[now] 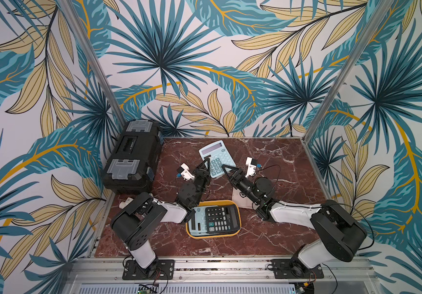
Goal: Put the calculator in the storage box
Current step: Pick up the calculator at the center of the board.
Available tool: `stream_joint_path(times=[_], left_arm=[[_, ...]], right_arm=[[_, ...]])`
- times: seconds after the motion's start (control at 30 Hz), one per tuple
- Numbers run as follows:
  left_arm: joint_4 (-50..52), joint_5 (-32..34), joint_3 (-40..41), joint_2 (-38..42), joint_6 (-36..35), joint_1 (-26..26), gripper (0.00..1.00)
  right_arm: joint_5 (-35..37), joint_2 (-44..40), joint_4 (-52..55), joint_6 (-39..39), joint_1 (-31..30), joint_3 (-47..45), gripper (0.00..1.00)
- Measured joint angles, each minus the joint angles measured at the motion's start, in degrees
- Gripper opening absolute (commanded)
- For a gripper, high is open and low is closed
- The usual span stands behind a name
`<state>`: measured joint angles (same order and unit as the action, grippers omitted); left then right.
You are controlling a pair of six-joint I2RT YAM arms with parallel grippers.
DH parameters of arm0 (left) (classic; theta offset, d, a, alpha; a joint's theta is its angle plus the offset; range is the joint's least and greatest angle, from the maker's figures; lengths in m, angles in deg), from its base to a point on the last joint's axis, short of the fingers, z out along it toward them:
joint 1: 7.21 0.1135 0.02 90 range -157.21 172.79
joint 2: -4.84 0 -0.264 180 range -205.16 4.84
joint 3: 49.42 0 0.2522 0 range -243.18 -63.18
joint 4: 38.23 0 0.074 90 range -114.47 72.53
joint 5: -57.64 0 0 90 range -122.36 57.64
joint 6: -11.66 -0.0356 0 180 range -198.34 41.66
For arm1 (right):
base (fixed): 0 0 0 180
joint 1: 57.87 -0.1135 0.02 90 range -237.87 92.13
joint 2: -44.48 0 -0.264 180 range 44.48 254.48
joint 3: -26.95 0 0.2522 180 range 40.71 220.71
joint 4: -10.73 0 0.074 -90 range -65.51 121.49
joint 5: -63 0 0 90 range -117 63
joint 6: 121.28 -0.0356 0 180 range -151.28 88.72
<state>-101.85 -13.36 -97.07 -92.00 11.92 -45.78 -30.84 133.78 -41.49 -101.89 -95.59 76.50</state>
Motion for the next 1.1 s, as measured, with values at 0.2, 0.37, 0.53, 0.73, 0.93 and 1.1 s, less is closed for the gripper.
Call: stream_joint_path(times=[0.2, 0.37, 0.53, 0.73, 0.93, 1.1], left_arm=[[0.0, 0.1, 0.0, 0.0, 0.7, -0.5, 0.07], [-0.4, 0.3, 0.0, 0.0, 0.8, -0.9, 0.07], [-1.3, 0.5, 0.0, 0.0, 1.0, -1.0, 0.36], [-1.6, -0.8, 0.0, 0.0, 0.2, -1.2, 0.86], [1.5, -3.6, 1.6, 1.6, -1.2, -0.8, 1.00], [13.4, -8.4, 3.4, 11.5, -6.2, 1.8, 1.00]], right_arm=[[0.9, 1.6, -1.1, -0.3, -1.0, 0.5, 0.35], [1.9, 1.9, -1.4, -0.5, -1.0, 0.7, 0.18], [2.8, 1.8, -1.4, -0.8, -1.4, 0.7, 0.08], [4.7, -1.4, 5.8, 1.1, -1.4, 0.7, 0.04], [5.3, -9.0, 19.1, 4.9, -1.1, 2.7, 0.00], [4.0, -14.6, 33.2, 9.0, 0.6, 7.6, 0.00]])
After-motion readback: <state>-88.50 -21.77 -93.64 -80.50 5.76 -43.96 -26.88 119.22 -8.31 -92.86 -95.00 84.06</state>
